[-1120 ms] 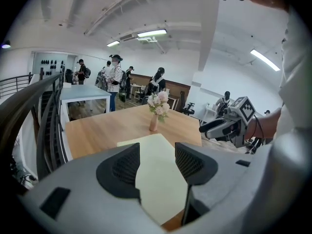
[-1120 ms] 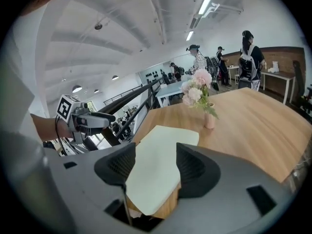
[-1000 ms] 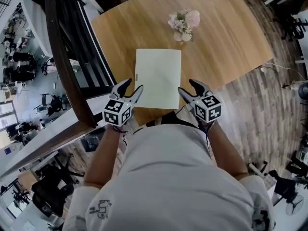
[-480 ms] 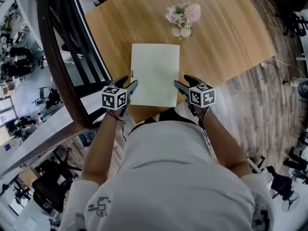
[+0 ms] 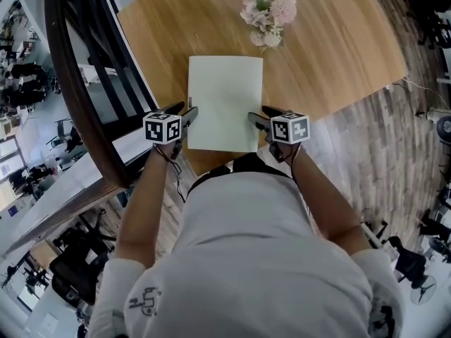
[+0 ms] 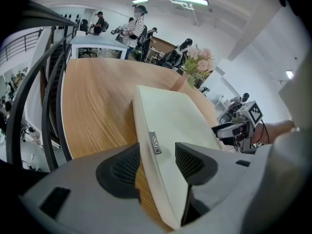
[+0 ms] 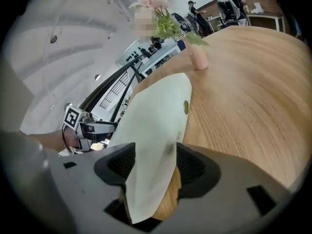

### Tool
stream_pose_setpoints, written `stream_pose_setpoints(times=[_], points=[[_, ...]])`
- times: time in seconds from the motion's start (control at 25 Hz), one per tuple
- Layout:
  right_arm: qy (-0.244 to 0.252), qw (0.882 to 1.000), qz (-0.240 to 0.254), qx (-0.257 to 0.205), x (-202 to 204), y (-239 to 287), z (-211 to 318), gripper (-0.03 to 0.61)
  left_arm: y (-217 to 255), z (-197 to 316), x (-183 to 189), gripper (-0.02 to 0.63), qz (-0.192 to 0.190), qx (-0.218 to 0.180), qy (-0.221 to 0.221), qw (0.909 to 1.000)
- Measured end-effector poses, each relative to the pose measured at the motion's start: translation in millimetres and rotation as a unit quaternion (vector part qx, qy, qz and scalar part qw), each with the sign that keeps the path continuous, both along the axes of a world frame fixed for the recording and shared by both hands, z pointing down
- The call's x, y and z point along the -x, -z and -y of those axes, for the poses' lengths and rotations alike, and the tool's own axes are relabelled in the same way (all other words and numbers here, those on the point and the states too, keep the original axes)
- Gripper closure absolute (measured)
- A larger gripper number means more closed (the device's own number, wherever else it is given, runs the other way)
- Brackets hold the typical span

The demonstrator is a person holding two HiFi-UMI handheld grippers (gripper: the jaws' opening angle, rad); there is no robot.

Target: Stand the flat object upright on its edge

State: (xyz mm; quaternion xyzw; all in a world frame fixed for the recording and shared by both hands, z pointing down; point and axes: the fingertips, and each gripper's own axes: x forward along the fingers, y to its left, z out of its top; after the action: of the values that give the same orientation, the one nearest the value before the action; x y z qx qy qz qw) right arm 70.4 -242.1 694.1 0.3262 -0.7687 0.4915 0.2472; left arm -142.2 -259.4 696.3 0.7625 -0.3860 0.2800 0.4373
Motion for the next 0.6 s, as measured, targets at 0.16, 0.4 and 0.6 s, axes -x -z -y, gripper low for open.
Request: stream_pose_setpoints(times=[0.16,0.4,0.6], points=[[0.001,1.0,0.003,0.006,1,-6,4,0.305,-6,2,-3,0.397,-0.001,0.011,-0.007,0.9999],[0.002,0.999,0.023,0.03,3,-16,4,0.302,-14,2,-6,0.397,-0.035,0.037,-0.004,0.9987],[0.006,0.999,0.032,0.042,4,-18,4,0.307,-18,2,-6,0.397,-0.07,0.061,0.019,0.9955]])
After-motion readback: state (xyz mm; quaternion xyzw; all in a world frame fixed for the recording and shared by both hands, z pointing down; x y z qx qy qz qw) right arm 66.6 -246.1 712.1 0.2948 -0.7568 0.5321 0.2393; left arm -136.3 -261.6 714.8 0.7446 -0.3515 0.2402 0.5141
